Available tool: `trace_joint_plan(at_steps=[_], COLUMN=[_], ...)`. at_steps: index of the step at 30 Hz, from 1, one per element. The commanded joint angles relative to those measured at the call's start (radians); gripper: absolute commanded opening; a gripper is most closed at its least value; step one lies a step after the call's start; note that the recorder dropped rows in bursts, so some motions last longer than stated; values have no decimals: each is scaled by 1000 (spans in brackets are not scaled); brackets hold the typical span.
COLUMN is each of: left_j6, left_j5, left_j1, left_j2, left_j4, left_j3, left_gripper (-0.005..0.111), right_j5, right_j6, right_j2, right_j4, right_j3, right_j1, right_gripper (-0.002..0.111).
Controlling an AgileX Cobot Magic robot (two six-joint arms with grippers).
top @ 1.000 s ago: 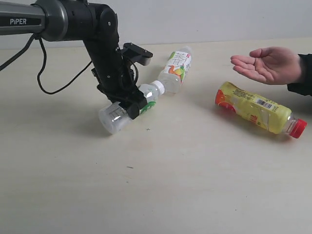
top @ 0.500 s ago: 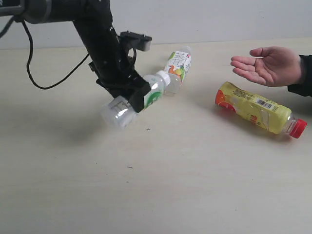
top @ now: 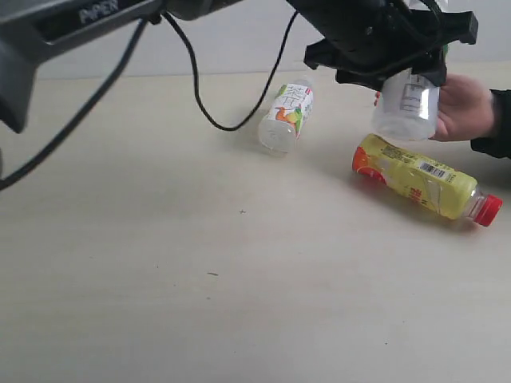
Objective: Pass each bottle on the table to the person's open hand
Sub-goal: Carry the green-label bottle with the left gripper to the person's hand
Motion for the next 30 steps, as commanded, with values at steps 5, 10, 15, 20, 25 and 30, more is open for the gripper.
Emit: trace_joint_plan(at_steps=[5,10,15,20,25,30], left_j6=[-106,-157,-141,-151,-149,-136], left_j5=[-84,-157,-171,-183,-206,-216], left_j1=[1,8,27,40,46,48], left_j2=[166,215,240,250,273,293], left_j4=[-131,-205,-332,-356,-412,-432], left_j3=[-166,-174,-174,-174,-174,-174], left_gripper=[0,0,0,0,0,1], right_j5=[-11,-11,-11,-11,-11,-11], right_j6=[-9,-9,-9,-9,-9,-9], right_j2=[-5,-5,-5,-5,-5,-5], right_j4=[1,1,1,1,1,1], right_j3=[4,4,4,4,4,4], right_j1=[-1,-1,-1,-1,-1,-1], right_gripper=[0,0,0,0,0,0])
